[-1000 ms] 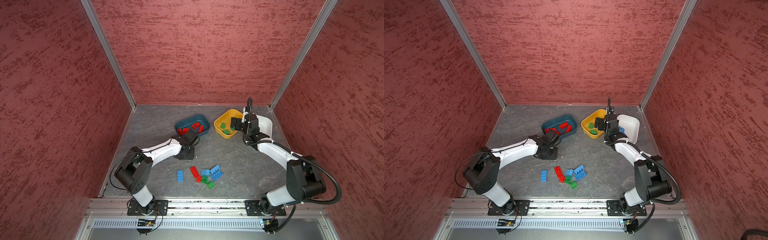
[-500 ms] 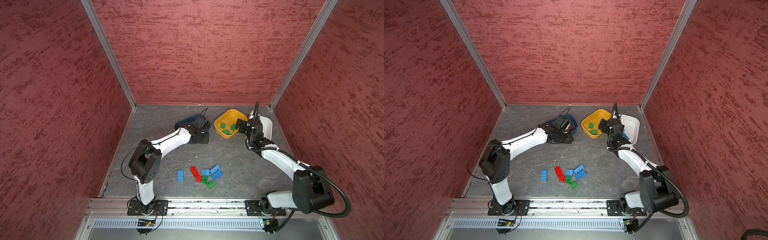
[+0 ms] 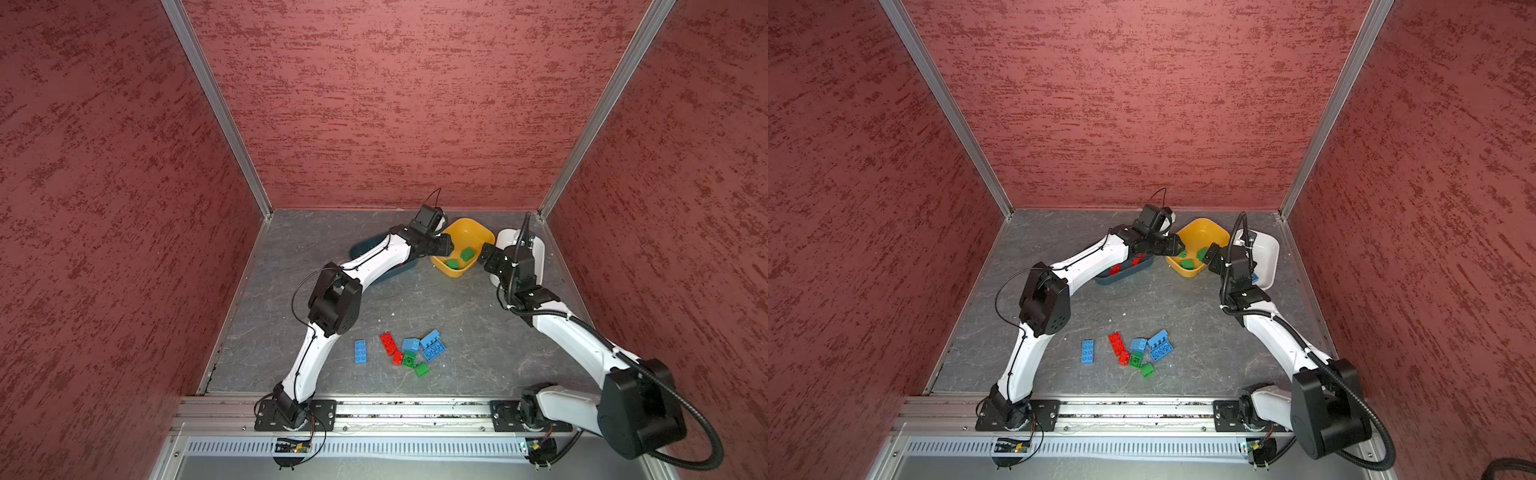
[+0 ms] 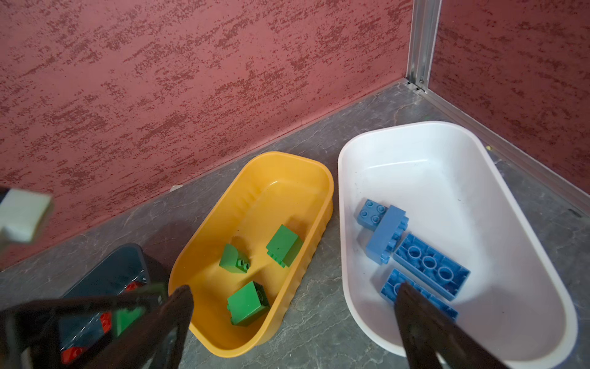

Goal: Sort the legos into containers by color
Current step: 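Release the green brick into the yellow tub with the left gripper while the right withdraws, then reach the right gripper down to the pile and grasp a blue brick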

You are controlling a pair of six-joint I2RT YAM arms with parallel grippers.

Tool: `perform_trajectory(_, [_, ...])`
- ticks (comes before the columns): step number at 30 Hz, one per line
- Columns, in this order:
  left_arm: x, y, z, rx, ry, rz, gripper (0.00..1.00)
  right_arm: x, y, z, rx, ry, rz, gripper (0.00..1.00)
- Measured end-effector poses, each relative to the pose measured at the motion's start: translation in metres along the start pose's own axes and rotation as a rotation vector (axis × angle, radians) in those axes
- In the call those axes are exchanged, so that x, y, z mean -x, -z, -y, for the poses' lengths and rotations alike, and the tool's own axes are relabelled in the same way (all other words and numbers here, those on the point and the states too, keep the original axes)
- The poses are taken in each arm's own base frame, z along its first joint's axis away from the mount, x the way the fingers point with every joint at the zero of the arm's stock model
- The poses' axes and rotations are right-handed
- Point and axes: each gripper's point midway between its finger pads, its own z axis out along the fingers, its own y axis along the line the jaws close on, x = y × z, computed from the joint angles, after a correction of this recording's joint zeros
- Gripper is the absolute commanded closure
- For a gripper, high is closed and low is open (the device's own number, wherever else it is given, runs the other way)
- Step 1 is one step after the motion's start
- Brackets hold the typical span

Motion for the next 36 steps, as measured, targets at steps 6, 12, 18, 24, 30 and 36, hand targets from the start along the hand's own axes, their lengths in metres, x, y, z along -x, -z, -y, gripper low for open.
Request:
perform_trajectory(6, [0.010, -0.037, 0.002, -0.031, 0.006, 0.008, 0.59, -0.012, 0.008, 0.000, 0.044, 0.054, -0.034, 0.01])
perform_trajectory(12, [0.006, -0.045, 0.000, -0.022, 0.023, -0.012, 0.06, -0.033, 0.012, -0.007, 0.109, 0.124, -0.114, 0.01])
perform_trajectory(18, [0.004, -0.040, 0.005, -0.003, 0.004, -0.013, 0.00, -0.051, 0.025, -0.012, 0.148, 0.177, -0.150, 0.01])
perform_trajectory(24, [0.003, -0.012, 0.013, 0.016, -0.013, -0.009, 0.01, -0.069, 0.043, -0.028, 0.205, 0.236, -0.194, 0.01])
perform_trajectory(30, [0.007, 0.024, 0.017, 0.027, -0.020, 0.030, 0.01, -0.103, 0.061, -0.036, 0.226, 0.232, -0.315, 0.01])
perform_trajectory(36, [-0.001, 0.043, 0.012, 0.043, -0.019, 0.048, 0.01, -0.146, 0.082, -0.038, 0.230, 0.214, -0.489, 0.01])
